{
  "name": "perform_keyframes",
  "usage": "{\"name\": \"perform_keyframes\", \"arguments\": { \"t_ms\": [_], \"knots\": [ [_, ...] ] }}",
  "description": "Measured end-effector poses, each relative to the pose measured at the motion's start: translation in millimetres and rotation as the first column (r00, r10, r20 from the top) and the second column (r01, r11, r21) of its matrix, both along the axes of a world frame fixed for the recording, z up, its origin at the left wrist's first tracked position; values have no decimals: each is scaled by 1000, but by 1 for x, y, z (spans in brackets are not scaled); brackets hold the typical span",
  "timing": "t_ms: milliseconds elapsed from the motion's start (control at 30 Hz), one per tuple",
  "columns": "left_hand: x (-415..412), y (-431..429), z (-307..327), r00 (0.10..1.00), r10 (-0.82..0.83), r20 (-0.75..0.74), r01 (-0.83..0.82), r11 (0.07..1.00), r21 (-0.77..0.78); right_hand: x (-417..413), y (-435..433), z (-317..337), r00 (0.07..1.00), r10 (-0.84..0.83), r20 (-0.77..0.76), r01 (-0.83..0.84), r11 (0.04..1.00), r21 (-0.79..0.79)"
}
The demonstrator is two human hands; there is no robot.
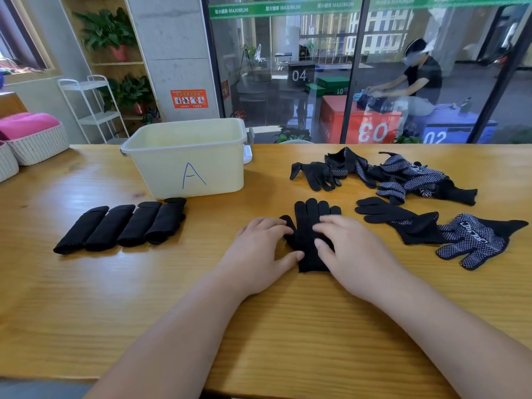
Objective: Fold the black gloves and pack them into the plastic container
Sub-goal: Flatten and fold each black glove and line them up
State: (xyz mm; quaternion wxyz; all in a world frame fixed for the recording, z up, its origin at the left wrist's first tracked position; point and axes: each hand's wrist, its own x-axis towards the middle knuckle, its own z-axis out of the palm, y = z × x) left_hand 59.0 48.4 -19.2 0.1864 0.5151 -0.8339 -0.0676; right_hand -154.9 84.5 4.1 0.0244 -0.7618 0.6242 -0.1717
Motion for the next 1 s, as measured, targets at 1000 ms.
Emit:
{"name": "perform_keyframes", "arguments": {
  "t_ms": [1000],
  "knots": [
    [8, 2, 1, 982, -18, -188, 22, 1000, 18, 21, -34, -11, 994, 59, -88, -36, 970, 242]
  ]
}}
